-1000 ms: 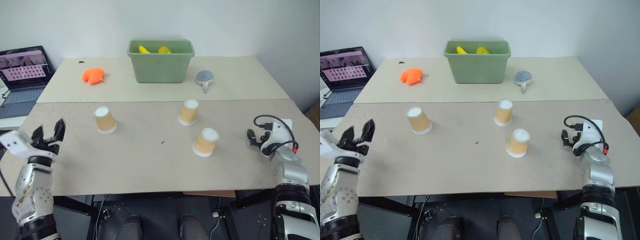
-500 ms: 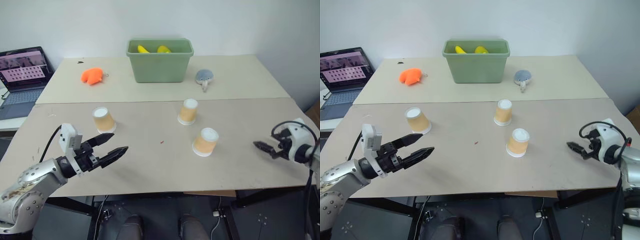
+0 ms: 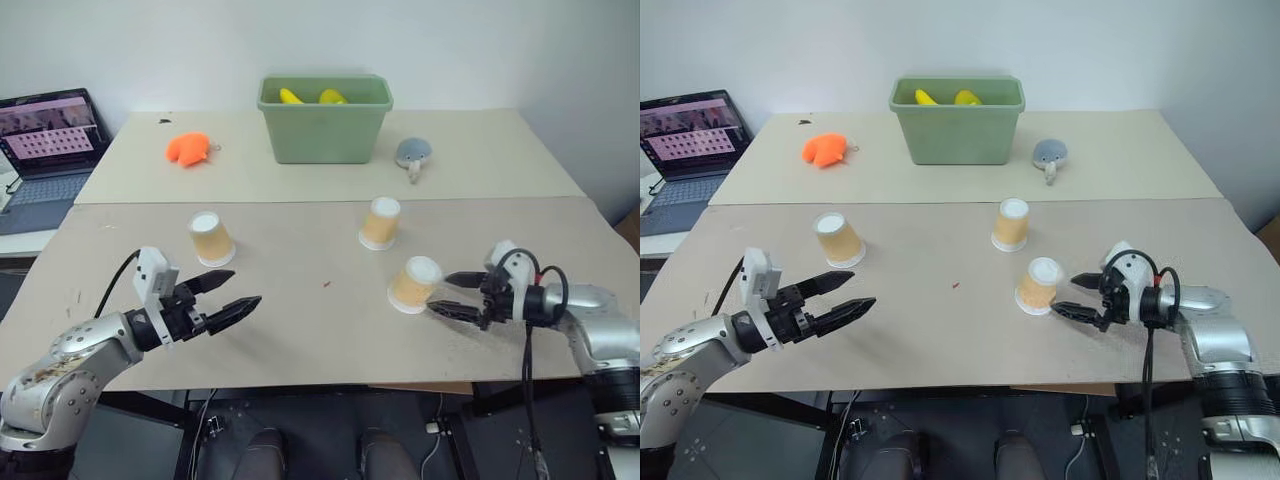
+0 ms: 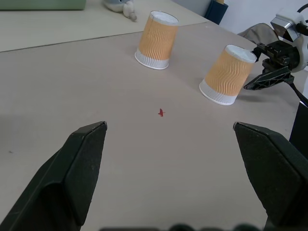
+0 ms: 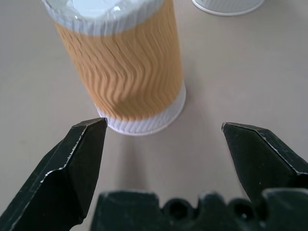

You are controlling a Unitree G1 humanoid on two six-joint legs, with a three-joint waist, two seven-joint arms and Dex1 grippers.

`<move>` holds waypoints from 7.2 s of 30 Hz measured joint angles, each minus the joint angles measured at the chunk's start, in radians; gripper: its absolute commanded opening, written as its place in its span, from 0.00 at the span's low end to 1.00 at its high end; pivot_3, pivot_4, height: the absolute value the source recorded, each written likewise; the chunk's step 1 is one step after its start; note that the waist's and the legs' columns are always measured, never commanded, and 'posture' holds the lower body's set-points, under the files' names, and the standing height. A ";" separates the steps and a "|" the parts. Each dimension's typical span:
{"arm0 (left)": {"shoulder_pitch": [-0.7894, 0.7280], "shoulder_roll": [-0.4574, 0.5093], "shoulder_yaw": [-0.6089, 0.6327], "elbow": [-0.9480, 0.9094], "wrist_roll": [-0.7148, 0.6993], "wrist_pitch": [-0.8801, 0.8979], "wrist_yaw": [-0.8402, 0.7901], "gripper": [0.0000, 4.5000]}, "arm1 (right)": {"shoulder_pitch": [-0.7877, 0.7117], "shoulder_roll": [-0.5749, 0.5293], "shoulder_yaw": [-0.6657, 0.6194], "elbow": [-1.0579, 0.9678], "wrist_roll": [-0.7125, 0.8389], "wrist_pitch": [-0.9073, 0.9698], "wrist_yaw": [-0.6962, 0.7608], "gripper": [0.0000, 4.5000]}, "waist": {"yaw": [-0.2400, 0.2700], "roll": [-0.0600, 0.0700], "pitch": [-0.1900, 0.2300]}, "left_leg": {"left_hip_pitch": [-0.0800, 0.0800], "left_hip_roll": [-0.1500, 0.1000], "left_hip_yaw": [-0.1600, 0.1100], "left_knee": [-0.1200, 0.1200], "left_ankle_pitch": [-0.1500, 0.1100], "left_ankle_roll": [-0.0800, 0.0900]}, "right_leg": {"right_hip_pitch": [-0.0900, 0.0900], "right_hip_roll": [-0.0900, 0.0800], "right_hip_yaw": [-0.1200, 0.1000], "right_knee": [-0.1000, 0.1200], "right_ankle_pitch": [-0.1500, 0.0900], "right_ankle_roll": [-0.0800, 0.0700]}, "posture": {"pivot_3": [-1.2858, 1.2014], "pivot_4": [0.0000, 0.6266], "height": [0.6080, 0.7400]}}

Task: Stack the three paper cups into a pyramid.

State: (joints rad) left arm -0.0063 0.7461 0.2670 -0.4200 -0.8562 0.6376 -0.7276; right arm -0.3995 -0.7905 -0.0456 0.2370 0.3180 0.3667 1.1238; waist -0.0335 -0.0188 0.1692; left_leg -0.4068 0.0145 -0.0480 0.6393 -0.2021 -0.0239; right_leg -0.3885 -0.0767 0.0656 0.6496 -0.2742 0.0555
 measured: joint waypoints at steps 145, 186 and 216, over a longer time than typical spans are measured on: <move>-0.014 -0.084 -0.009 -0.001 0.078 0.016 0.071 1.00 | -0.243 0.647 0.026 -0.263 -0.273 0.303 -0.964 1.00 | -0.027 -0.003 0.001 | -0.008 0.000 0.000 -0.001 0.002 -0.004 | -0.016 0.000 0.002 0.013 0.000 -0.002 | 0.52 0.24 0.94; 0.061 -0.084 0.051 -0.057 0.074 0.019 0.125 1.00 | -0.486 0.680 -0.037 0.306 -0.216 -0.054 -0.903 0.60 | -0.036 -0.003 0.001 | -0.008 0.001 0.000 -0.001 0.002 -0.004 | -0.017 0.001 0.002 0.014 0.000 -0.002 | 0.52 0.24 0.94; 0.100 -0.076 0.095 -0.125 0.031 0.060 0.161 1.00 | -0.493 0.536 0.198 0.303 -0.072 -0.053 -0.118 0.60 | -0.034 -0.003 0.001 | -0.007 0.001 0.000 -0.001 0.002 -0.004 | -0.016 0.001 0.001 0.013 0.000 -0.002 | 0.52 0.24 0.94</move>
State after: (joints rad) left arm 0.0937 0.6704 0.3622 -0.5449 -0.8250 0.6977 -0.5666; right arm -0.8927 -0.2546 0.1521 0.5396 0.2464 0.3135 1.0060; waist -0.0677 -0.0220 0.1701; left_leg -0.4140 0.0153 -0.0483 0.6382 -0.1997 -0.0278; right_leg -0.4046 -0.0757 0.0667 0.6631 -0.2739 0.0532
